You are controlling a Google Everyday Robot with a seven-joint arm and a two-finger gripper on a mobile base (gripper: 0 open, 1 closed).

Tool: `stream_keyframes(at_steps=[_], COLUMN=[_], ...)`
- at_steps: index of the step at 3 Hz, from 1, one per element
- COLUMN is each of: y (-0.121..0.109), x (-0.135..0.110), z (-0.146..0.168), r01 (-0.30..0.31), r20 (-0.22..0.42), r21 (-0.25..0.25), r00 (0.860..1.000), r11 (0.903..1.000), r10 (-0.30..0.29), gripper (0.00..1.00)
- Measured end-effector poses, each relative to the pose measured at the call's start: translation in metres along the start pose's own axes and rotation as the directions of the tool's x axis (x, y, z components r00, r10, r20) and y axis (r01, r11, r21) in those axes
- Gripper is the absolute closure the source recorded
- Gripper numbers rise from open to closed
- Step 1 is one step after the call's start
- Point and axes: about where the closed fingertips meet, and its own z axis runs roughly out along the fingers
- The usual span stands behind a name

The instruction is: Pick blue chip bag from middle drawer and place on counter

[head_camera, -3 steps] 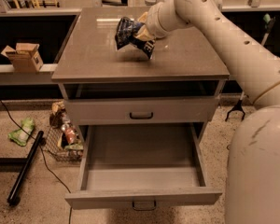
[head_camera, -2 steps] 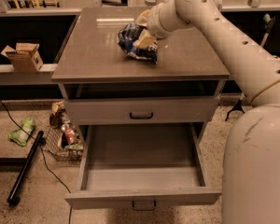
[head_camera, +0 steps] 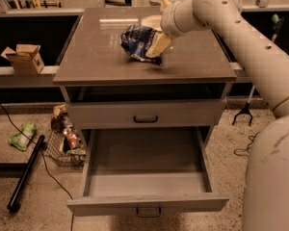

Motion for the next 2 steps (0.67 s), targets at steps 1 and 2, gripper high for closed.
stream_keyframes(at_steps=[1,2], y=[-0.014,-0.018], x=[0.001,0.004], z=[-0.036,-0.076], r01=[-0.005,0.006], r20=[0.032,0.097], r21=[0.083,0.13], r00=[0.999,0.995], r11=[0.9965,0.9914], r10=[0.003,-0.019], gripper=[0.0,0.0])
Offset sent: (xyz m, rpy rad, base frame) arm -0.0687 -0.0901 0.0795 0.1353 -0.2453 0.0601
